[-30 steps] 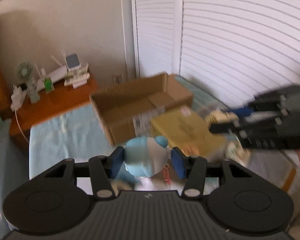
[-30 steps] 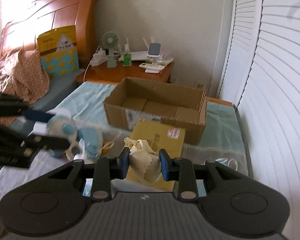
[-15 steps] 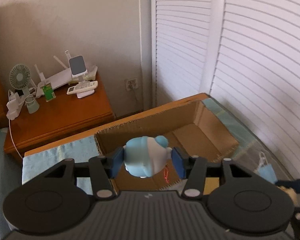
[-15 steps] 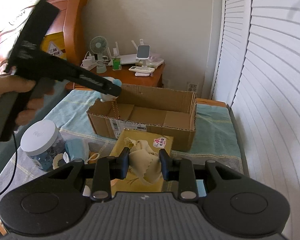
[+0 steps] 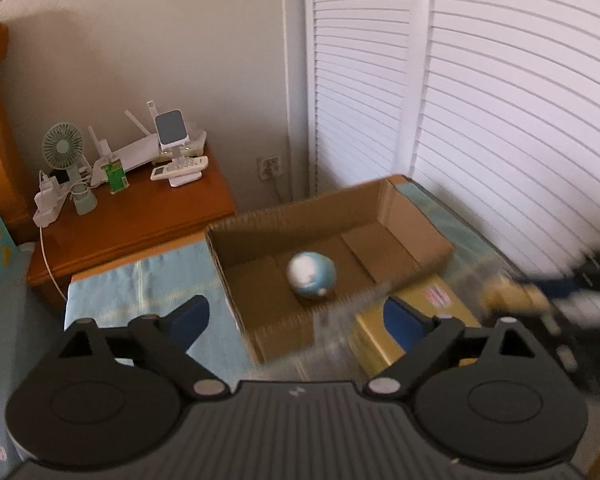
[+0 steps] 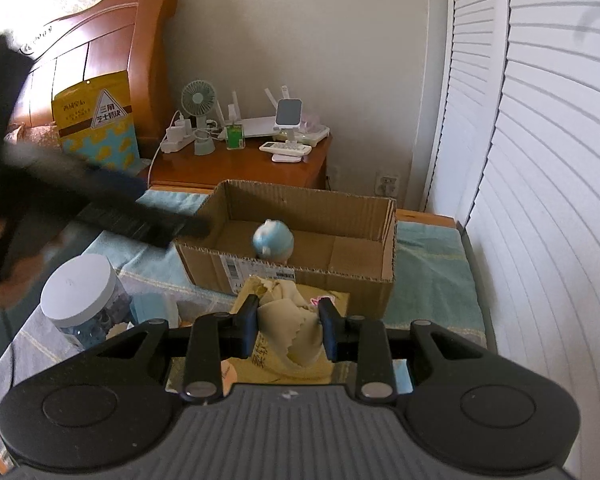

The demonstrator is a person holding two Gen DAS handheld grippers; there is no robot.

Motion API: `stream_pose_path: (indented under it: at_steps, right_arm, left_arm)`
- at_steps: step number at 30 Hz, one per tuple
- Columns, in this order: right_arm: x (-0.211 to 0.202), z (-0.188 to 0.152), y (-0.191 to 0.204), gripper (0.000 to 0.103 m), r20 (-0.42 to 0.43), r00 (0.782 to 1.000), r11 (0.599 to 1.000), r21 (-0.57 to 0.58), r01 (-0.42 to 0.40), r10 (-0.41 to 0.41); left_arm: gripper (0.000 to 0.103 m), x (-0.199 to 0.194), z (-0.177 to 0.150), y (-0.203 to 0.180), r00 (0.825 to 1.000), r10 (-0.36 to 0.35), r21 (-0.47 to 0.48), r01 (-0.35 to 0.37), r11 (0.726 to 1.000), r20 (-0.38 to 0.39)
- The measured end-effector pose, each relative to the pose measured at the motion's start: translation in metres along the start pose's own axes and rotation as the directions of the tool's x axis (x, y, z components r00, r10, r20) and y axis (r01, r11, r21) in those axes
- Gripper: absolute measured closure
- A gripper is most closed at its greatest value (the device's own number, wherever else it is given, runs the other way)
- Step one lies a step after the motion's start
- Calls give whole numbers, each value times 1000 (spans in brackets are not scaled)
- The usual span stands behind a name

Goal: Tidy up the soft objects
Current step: 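Carry the toy into the cardboard box and open the left tool while the right tool carries the cloth, then lower the cream cloth into the box and open the right tool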

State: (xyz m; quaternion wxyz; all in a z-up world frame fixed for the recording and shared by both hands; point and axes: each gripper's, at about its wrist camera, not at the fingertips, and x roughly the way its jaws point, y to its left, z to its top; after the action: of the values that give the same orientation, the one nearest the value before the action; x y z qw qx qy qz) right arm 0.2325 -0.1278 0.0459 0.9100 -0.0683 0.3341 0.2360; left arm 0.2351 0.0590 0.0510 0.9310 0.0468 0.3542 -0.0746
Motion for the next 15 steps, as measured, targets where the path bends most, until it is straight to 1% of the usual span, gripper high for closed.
stream_pose_path:
  at_steps: [7, 12, 15]
  right_arm:
    - [10, 18, 2, 67, 9, 1000, 1000, -14, 4, -4]
    - [24, 36, 0, 67, 13, 1000, 999, -31, 14, -14]
    - [39, 47, -5, 67, 1, 1000, 999, -28, 19, -19]
  left_arm:
    - [7, -36, -37, -2, 1000, 4, -35, -4, 999, 6]
    - [7, -49, -52, -4, 1000, 3, -58, -2, 998, 11]
    - [7, -53, -59, -8, 1000, 15, -57, -14, 998, 15]
